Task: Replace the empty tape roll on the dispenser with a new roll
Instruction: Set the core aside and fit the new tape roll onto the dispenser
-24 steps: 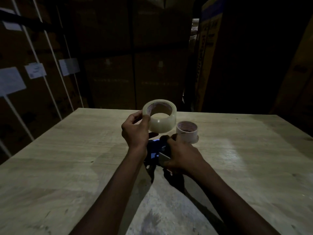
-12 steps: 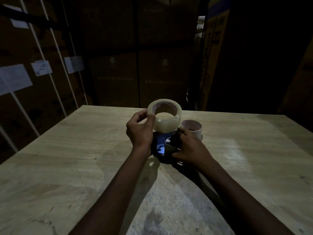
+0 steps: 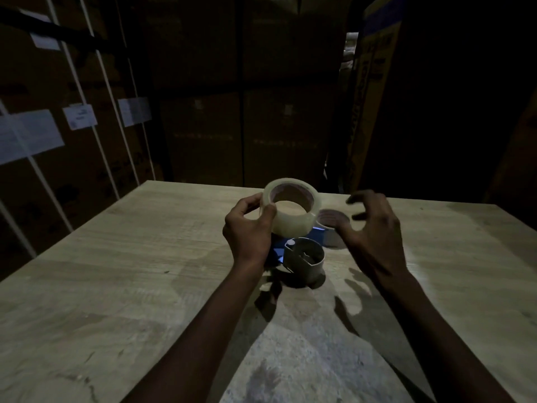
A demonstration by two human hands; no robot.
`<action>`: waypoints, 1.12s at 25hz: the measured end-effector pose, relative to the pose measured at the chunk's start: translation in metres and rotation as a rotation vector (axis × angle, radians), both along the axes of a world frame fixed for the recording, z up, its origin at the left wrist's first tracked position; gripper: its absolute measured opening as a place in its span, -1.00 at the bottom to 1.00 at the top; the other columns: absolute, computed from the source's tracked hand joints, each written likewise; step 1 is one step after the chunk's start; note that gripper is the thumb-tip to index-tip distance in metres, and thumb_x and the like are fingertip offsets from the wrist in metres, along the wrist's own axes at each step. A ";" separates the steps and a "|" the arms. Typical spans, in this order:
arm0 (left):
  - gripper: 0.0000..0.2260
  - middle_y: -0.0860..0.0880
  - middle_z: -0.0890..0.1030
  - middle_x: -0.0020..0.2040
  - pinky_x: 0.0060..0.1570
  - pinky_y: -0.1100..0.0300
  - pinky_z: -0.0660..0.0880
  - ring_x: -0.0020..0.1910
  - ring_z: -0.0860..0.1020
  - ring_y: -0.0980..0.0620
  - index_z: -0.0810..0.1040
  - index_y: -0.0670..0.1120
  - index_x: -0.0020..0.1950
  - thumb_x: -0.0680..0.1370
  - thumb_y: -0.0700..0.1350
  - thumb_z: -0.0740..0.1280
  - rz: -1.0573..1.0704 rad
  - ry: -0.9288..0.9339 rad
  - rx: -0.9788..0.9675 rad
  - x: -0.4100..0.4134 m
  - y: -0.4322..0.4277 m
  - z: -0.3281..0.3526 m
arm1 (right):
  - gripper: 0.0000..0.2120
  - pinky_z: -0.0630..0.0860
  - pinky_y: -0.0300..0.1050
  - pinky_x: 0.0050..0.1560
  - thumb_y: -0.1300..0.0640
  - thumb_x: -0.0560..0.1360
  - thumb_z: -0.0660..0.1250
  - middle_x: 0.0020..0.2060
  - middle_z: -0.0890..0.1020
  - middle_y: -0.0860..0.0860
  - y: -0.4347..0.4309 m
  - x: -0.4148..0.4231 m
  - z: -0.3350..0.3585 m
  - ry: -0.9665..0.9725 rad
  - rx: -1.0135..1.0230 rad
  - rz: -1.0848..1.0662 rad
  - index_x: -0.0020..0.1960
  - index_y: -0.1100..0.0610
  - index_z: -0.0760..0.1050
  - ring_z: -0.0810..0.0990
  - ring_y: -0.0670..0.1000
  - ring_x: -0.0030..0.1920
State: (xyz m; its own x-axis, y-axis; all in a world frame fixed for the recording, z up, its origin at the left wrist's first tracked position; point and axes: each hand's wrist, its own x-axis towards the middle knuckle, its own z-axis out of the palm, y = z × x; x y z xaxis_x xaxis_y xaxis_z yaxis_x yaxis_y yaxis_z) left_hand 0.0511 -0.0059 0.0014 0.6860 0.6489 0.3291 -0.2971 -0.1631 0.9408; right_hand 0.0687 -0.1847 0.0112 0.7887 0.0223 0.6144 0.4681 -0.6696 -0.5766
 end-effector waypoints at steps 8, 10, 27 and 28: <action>-0.76 -0.01 0.61 0.13 0.00 -0.04 0.62 0.10 0.61 -0.01 0.61 -0.07 0.15 0.49 -0.08 0.41 -0.207 -0.026 0.036 -0.002 -0.030 -0.009 | -0.68 0.38 0.09 0.24 -0.01 0.36 0.44 0.10 0.58 0.06 0.026 -0.019 -0.007 -0.102 -0.160 0.062 0.06 0.08 0.54 0.47 0.17 0.19; -0.76 0.01 0.59 0.14 0.01 0.04 0.62 0.12 0.60 0.02 0.60 -0.02 0.15 0.49 -0.07 0.41 -0.207 -0.031 0.092 -0.007 -0.033 -0.014 | -0.68 0.37 0.05 0.25 0.01 0.35 0.47 0.04 0.63 0.06 0.021 -0.018 -0.012 -0.062 -0.147 0.031 0.05 0.10 0.56 0.49 0.18 0.18; -0.80 0.21 0.64 -0.13 -0.29 0.35 0.52 -0.22 0.60 0.26 0.59 0.11 -0.03 0.54 -0.21 0.32 -0.228 -0.039 0.186 -0.008 -0.012 -0.005 | -0.69 0.44 0.31 0.20 0.13 0.26 0.54 -0.02 0.66 0.19 0.020 -0.014 -0.013 -0.074 -0.042 0.048 -0.04 0.20 0.60 0.46 0.26 0.18; -0.81 0.12 0.67 -0.11 -0.41 0.35 0.50 -0.32 0.60 0.22 0.60 0.08 0.01 0.55 -0.21 0.31 -0.274 -0.003 0.123 -0.008 -0.006 -0.004 | -0.67 0.46 0.32 0.18 0.11 0.26 0.54 0.03 0.64 0.21 0.019 -0.012 -0.013 -0.041 -0.034 0.074 -0.02 0.20 0.59 0.46 0.26 0.20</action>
State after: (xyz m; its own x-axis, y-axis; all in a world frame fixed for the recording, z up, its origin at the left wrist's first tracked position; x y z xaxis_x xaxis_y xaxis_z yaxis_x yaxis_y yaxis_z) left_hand 0.0430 -0.0124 -0.0025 0.8288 0.3950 0.3962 -0.3488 -0.1887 0.9180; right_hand 0.0562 -0.1661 -0.0022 0.7583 0.1010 0.6440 0.5397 -0.6514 -0.5333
